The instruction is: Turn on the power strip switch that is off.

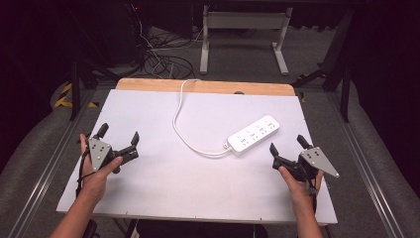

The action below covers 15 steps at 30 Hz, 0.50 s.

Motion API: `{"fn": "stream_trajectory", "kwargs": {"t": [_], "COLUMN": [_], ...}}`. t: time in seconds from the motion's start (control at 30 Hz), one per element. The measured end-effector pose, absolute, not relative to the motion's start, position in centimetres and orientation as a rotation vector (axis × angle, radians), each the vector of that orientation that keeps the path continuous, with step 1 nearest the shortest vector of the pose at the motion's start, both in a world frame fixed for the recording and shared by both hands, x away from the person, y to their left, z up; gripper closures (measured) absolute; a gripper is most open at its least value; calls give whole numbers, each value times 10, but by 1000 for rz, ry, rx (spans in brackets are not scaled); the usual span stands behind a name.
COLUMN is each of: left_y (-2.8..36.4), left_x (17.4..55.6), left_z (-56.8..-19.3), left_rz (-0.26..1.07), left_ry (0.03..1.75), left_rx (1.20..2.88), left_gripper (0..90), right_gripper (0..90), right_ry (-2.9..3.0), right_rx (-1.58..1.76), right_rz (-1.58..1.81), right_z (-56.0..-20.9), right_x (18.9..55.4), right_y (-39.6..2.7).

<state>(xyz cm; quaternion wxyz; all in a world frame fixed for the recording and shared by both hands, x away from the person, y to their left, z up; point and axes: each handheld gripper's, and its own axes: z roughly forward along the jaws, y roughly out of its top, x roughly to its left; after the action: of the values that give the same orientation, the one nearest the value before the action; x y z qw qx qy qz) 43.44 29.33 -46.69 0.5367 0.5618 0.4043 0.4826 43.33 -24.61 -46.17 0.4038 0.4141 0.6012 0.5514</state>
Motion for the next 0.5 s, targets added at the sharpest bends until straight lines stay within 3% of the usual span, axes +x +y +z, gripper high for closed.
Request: {"fn": "stream_trajectory", "kwargs": {"t": [0.13,0.33,0.5], "left_y": [293,293,291], "left_x": [434,435,436], "left_z": [-467,-467,-467], "left_rz": [1147,1137,1133], "left_ry": [961,964,951], "left_rx": [1337,1329,1337], "left_gripper": [5,5,5], "right_gripper": [70,197,205], "right_ry": [1519,1543,1551], "right_rx": [1037,1026,1013], "right_rz": [1391,1401,1399], "right_z": [-461,-461,-459], "right_x": [432,430,428], "right_y": [-246,-247,-246]}}
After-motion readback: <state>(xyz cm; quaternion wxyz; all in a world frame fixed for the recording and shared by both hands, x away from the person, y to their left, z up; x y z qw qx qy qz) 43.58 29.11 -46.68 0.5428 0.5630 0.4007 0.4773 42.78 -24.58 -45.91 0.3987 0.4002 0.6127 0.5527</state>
